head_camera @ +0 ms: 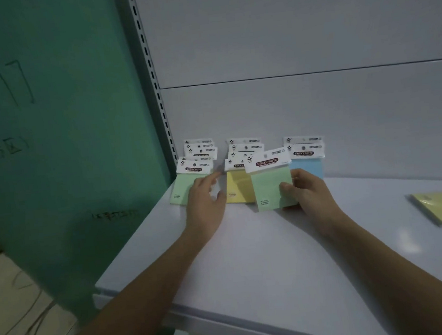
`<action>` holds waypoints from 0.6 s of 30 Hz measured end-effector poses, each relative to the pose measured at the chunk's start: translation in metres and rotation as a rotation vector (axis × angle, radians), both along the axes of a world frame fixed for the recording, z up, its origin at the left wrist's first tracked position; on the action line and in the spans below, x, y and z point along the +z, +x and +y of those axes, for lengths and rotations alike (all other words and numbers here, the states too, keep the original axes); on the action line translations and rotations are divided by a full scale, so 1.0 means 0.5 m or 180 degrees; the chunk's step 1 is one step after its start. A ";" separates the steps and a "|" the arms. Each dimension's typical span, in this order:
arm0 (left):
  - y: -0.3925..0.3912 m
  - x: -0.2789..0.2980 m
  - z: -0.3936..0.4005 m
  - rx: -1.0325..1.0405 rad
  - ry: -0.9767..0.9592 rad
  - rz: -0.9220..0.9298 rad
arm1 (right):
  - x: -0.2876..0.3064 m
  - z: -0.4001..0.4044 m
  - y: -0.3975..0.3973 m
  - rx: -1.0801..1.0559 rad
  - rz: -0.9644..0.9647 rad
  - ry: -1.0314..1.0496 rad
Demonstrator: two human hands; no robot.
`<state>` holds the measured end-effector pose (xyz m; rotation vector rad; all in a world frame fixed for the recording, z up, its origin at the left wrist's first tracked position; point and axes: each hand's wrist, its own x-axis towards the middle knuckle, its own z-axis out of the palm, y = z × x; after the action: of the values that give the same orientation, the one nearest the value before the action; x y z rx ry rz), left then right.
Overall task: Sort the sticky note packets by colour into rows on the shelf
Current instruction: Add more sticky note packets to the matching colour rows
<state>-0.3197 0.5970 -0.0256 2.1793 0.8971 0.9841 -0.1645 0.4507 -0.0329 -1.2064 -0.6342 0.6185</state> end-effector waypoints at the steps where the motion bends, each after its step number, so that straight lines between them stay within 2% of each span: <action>1: -0.023 0.001 0.013 -0.0045 0.0035 0.0113 | 0.000 -0.003 0.003 -0.0044 -0.0027 0.0012; 7: -0.182 -0.002 0.083 -0.0474 0.0165 0.0671 | 0.001 -0.020 0.017 -0.0276 -0.0376 -0.0130; 11: -0.252 -0.035 0.119 -0.0613 0.0573 0.1559 | 0.027 -0.001 0.002 -0.0207 0.0119 0.0063; 14: -0.246 -0.047 0.126 -0.0566 0.0884 0.1698 | 0.058 0.046 -0.041 -0.0177 0.0107 -0.0186; 18: -0.246 -0.053 0.121 -0.0657 0.0732 0.1664 | 0.066 0.143 -0.145 -0.0472 0.0109 -0.0506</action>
<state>-0.4425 0.6574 -0.0519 2.7275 0.7840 0.4355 -0.2371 0.5221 0.0001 -1.3751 -0.4685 0.5712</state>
